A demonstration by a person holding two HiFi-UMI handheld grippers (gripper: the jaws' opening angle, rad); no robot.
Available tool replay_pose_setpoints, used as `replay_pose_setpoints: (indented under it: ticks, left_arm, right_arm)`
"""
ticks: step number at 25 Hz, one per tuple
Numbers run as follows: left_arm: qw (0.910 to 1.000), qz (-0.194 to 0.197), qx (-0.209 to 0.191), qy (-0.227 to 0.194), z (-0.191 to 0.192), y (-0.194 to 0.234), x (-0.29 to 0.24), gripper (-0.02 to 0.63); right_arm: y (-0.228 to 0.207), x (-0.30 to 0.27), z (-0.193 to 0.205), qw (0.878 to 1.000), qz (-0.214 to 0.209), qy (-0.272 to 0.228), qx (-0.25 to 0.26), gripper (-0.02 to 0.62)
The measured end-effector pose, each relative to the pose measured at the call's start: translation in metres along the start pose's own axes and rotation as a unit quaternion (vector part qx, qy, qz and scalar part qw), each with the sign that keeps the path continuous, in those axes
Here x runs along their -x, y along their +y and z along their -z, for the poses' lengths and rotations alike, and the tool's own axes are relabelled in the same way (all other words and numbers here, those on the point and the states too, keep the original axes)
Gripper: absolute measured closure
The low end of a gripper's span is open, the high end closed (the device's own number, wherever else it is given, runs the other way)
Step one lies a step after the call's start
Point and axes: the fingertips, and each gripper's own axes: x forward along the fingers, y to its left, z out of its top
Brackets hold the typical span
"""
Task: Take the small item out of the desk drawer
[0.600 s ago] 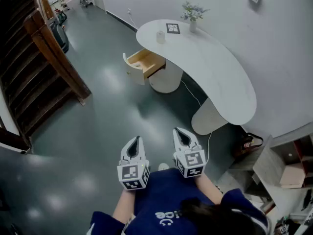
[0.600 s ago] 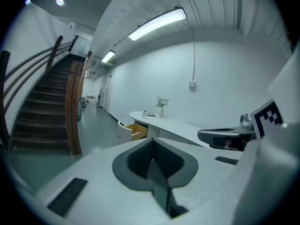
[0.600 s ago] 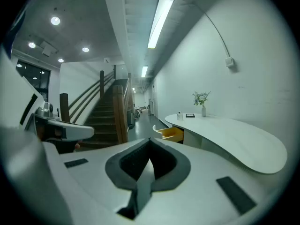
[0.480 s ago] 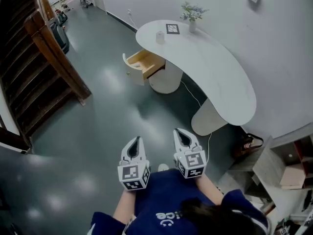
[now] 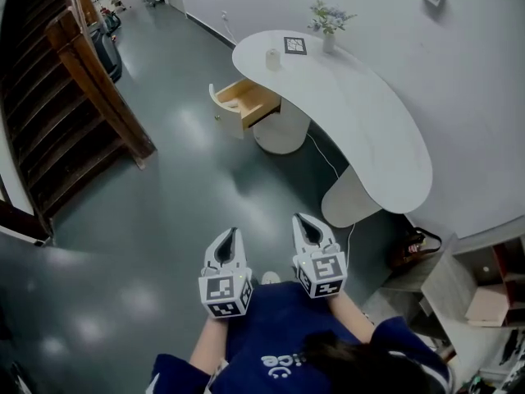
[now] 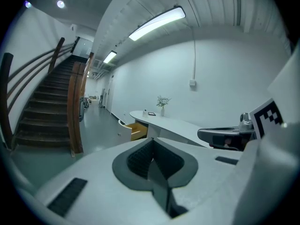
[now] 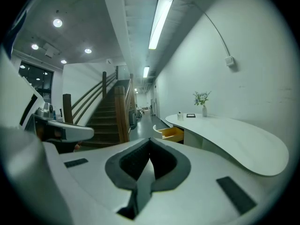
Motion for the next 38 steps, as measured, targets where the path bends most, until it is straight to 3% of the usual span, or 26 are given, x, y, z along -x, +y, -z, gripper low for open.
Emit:
replay_pose_setpoints:
  ticks: [9,22,38]
  left_arm:
    - [0.9999,0.001,0.003,0.013,0.002,0.019,-0.029,0.603]
    - [0.9964,0.079,-0.001,0.033,-0.022,0.042,-0.116,0.603]
    - [0.993,0.111,-0.019,0.036,-0.067,0.137,-0.206,0.603]
  right_arm:
    - [0.006,-0.021,0.001,1.0,-0.012,0.006,0.002,0.589]
    - [-0.021,-0.09,-0.01,0.999,0.027,0.035,-0.004,0.589]
    - [-0.007,-0.21,-0.031,0.997,0.058,0.05,-0.002,0.588]
